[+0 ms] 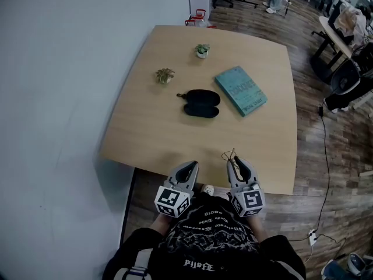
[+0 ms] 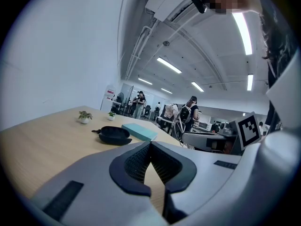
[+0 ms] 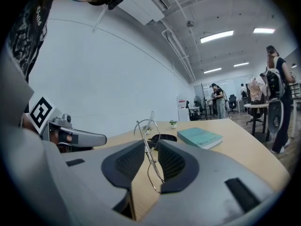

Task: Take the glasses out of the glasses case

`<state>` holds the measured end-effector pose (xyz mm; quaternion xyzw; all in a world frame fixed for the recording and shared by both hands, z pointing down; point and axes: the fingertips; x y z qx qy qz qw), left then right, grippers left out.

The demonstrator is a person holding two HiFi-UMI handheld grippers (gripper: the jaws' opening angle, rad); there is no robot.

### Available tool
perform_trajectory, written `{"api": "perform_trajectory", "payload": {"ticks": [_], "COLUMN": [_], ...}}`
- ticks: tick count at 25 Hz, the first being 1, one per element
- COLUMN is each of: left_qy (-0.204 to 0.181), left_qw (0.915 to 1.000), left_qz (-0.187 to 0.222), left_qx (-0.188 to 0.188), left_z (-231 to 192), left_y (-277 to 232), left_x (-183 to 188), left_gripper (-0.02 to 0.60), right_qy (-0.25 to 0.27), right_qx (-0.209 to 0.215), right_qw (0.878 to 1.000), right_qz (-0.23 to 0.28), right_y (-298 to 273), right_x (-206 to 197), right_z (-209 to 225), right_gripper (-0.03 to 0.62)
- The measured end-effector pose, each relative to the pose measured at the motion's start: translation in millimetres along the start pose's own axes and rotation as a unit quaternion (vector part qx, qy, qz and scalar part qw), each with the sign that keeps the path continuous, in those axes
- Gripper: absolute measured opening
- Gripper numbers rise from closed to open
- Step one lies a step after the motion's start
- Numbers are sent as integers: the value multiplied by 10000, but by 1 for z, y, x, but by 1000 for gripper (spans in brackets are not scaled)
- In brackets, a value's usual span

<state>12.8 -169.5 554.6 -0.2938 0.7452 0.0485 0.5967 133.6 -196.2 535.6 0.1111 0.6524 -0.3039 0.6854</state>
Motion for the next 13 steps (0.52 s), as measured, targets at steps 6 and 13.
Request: {"api": "perform_trajectory", "payload": {"ticks": [6, 13], "left_qy": [-39, -139], "left_qw": [10000, 9999], "left_qz": [-34, -63], "left_qx": [54, 61], "left_z": [-4, 5], "left_y": [3, 2], "left_x": [-1, -2], "left_gripper": [5, 5], "right_qy": [20, 88], "right_qx": [-27, 34], "right_qw": [10000, 10000], "right_qz": [0, -20], "right_y": [0, 6], "right_x": [-1, 0], "right_z": [0, 0], "right_gripper": [93, 94]}}
Point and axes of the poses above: the fingertips, and each gripper's own axes: y backward along the fingers, z to its right, x out of its top, and after that the axes turned 2 degrees about -z, right-handed
